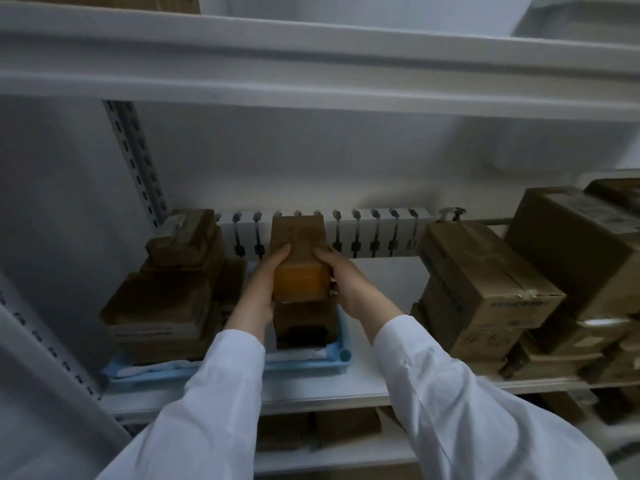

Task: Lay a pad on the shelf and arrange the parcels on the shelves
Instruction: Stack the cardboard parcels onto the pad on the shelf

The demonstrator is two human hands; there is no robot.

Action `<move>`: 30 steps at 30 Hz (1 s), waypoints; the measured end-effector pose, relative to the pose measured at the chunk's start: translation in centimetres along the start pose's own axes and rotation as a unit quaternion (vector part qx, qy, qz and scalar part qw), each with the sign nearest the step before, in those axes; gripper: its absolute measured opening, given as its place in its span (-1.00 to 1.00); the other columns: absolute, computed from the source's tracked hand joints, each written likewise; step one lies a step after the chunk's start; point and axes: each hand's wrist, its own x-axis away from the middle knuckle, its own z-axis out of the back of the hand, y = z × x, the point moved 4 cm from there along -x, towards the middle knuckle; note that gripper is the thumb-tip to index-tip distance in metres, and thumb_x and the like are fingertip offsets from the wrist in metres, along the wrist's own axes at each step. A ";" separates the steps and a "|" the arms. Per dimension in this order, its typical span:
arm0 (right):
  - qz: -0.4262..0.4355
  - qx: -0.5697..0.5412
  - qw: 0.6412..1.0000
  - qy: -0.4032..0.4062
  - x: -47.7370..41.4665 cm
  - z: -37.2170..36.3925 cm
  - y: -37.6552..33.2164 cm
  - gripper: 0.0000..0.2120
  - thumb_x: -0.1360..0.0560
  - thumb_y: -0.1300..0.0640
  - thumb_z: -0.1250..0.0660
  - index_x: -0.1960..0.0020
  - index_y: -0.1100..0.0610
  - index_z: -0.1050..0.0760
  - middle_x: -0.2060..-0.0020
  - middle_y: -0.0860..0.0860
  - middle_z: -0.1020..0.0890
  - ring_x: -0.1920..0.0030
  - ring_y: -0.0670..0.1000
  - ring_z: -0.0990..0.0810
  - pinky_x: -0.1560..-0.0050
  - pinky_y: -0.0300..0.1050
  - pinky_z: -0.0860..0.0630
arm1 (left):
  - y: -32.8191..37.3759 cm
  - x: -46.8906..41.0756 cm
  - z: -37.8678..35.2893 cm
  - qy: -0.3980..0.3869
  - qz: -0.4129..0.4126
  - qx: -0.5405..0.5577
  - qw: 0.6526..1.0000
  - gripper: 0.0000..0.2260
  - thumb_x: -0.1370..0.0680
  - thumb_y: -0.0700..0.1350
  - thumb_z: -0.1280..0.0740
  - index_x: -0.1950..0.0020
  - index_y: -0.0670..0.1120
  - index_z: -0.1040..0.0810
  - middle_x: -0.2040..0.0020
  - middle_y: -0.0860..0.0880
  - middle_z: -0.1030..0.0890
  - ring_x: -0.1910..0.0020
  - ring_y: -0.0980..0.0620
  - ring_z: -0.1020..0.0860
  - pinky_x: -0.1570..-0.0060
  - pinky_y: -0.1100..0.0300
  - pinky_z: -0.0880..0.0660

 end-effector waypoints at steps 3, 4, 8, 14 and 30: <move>-0.010 0.002 1.000 0.024 -1.0 0.2 0.5 -0.55 -0.58 -0.11 -0.10 -0.43 -0.02 -0.18 -0.07 0.01 -0.49 0.15 -0.06 -0.46 0.30 -0.20 -0.36 | -0.3 -1.0 0.2 -0.004 -0.011 -0.052 0.999 -0.53 -0.44 0.18 -0.34 -0.27 0.04 -0.33 -0.05 -0.05 -0.51 0.01 -0.08 -0.53 0.23 0.11 -0.47; -0.011 0.003 0.999 0.032 -1.4 0.3 0.6 -0.55 -0.59 -0.10 -0.09 -0.44 -0.01 -0.17 -0.17 0.05 -0.48 0.15 -0.06 -0.45 0.29 -0.20 -0.36 | -0.6 -1.3 0.3 -0.005 -0.008 -0.064 0.998 -0.47 -0.45 0.19 -0.33 -0.33 0.04 -0.30 -0.11 -0.07 -0.51 -0.04 -0.11 -0.52 0.14 0.07 -0.49; -0.031 0.004 0.998 0.058 -2.1 0.7 1.3 -0.54 -0.59 -0.12 -0.07 -0.44 0.02 -0.20 -0.10 0.01 -0.47 0.18 -0.11 -0.43 0.29 -0.28 -0.31 | -1.6 -2.2 0.5 -0.009 -0.001 -0.107 0.994 -0.53 -0.47 0.23 -0.28 -0.30 0.08 -0.30 -0.07 -0.04 -0.50 0.00 -0.05 -0.50 0.14 0.11 -0.45; -0.070 0.007 0.996 0.051 -3.2 0.7 2.8 -0.55 -0.59 -0.12 -0.07 -0.41 0.04 -0.24 -0.06 0.06 -0.51 0.21 -0.05 -0.47 0.32 -0.21 -0.37 | -2.7 -2.9 0.9 -0.002 -0.006 -0.123 0.992 -0.65 -0.48 0.24 -0.26 -0.17 0.13 -0.27 0.02 0.04 -0.48 0.09 0.03 -0.48 0.13 0.12 -0.42; -0.094 -0.046 0.993 0.055 -4.1 0.5 4.5 -0.63 -0.49 -0.25 -0.19 -0.16 -0.05 -0.28 0.18 0.02 -0.52 0.22 0.04 -0.53 0.62 -0.28 -0.45 | -4.1 -3.0 1.8 -0.022 0.057 0.068 0.996 -0.67 -0.38 0.36 -0.24 0.10 0.14 -0.45 0.17 -0.10 -0.61 0.43 -0.02 -0.65 0.53 0.13 -0.54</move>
